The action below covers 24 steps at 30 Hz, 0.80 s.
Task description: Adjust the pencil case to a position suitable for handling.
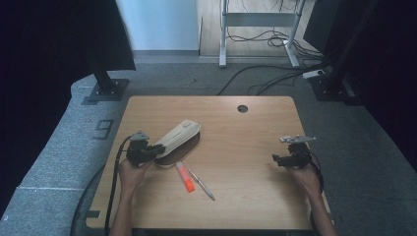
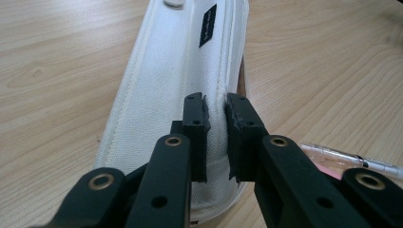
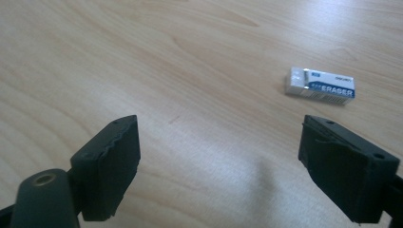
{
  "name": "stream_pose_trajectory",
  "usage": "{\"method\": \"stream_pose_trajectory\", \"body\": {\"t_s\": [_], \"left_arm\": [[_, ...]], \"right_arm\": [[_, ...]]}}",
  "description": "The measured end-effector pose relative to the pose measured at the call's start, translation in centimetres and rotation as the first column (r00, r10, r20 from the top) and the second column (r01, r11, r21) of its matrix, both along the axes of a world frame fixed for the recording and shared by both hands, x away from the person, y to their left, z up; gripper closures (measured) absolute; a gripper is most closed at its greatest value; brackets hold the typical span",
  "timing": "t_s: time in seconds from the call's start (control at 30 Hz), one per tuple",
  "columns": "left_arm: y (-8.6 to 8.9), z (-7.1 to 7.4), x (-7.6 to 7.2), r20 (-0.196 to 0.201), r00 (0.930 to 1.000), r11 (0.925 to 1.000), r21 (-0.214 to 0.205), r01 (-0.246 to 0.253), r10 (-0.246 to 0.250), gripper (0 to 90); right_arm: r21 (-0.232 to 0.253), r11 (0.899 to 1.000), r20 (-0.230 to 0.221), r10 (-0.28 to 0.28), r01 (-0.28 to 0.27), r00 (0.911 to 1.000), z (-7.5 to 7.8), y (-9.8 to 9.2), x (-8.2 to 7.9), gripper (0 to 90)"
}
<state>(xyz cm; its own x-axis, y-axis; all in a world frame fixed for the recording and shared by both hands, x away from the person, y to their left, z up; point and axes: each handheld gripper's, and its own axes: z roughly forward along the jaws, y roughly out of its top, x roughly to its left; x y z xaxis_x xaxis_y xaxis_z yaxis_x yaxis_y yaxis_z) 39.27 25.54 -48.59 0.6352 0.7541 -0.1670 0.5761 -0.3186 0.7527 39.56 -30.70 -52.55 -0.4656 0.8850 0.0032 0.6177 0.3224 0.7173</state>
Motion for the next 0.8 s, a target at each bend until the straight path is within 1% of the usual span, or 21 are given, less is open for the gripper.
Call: {"method": "stream_pose_trajectory", "body": {"t_s": [0.1, 0.2, 0.4, 0.5, 0.73, 0.8], "left_arm": [[0.0, 0.0, 0.0, 0.002, 1.0, 1.0, -0.001, 0.0, 0.0, 79.5], [0.0, 0.0, 0.0, 0.003, 1.0, 1.0, -0.003, 0.002, -0.002, 79.4], [0.1, -0.1, 0.0, 0.002, 1.0, 1.0, -0.006, 0.004, -0.004, 79.3], [0.1, -0.1, 0.0, 0.002, 1.0, 1.0, -0.006, 0.005, -0.005, 79.3], [0.1, -0.1, 0.0, -0.002, 1.0, 0.9999, -0.01, 0.009, -0.009, 79.2], [0.1, -0.1, 0.0, -0.002, 1.0, 0.9999, -0.01, 0.01, -0.01, 79.2]], "right_arm": [[0.005, 1.0, -0.011, -0.001, 0.001, 0.9999, 0.0, -0.2, 0.6, 13.7], [0.006, 1.0, -0.008, -0.016, 0.016, 0.9998, 0.0, -0.5, 1.3, 14.0], [0.009, 0.999, -0.002, -0.04, 0.04, 0.9992, 0.1, -0.9, 2.1, 14.8], [0.022, 0.999, -0.005, -0.049, 0.049, 0.9988, 0.1, -1.2, 2.6, 16.7], [0.042, 0.995, -0.021, -0.086, 0.087, 0.996, -0.2, -1.9, 3.6, 19.6], [0.041, 0.994, -0.024, -0.096, 0.097, 0.9951, -0.4, -2.1, 4.0, 20.3]]}}
